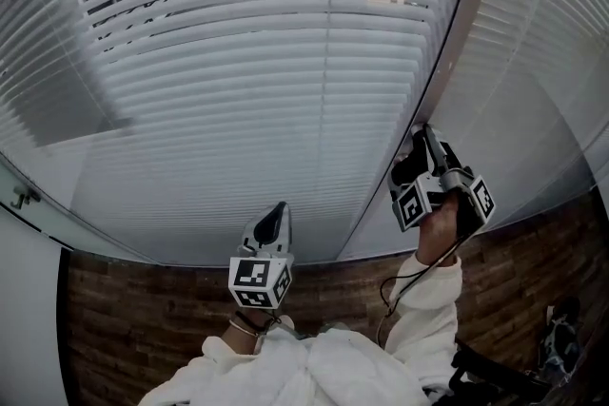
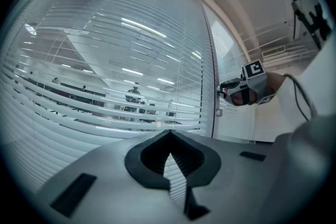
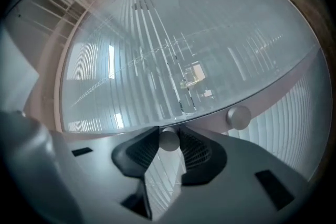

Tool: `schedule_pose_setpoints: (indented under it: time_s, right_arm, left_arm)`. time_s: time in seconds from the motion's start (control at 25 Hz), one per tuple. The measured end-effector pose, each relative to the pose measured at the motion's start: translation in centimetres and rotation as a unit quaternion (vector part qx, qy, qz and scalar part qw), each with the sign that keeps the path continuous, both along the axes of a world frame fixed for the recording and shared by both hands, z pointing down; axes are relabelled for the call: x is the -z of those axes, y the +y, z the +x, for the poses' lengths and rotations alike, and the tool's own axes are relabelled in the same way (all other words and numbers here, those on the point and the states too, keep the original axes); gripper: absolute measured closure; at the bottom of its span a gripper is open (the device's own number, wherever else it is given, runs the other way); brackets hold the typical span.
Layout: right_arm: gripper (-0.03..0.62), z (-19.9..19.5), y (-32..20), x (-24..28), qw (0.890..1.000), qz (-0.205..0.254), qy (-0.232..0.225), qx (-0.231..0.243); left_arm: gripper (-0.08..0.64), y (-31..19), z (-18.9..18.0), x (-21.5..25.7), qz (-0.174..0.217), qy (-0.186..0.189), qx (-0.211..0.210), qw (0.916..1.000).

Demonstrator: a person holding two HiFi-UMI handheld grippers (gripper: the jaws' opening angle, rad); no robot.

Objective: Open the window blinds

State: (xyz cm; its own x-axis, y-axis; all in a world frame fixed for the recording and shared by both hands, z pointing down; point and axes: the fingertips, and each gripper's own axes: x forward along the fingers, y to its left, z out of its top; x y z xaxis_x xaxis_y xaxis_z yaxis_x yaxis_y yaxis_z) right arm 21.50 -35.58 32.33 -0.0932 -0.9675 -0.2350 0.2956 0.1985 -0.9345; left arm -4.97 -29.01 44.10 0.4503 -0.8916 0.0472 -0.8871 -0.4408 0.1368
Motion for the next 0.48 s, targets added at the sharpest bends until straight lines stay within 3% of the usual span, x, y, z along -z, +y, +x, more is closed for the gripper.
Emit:
schedule_pose_setpoints:
  time_s: [0.28,0.48]
  right_arm:
    - [0.460,-0.07,0.19,-0.30,0.993,0.005,-0.114,0.006]
    - [0.462,-0.26,0.29,-0.48,0.983,0.016,-0.183,0.002]
  left_arm:
    - [0.562,-0.11,0.10,0.09,0.001,-0.006,0.002,1.0000]
    - [0.561,-0.16,0.13,0.20,0.004,-0.009,0.004,0.9999]
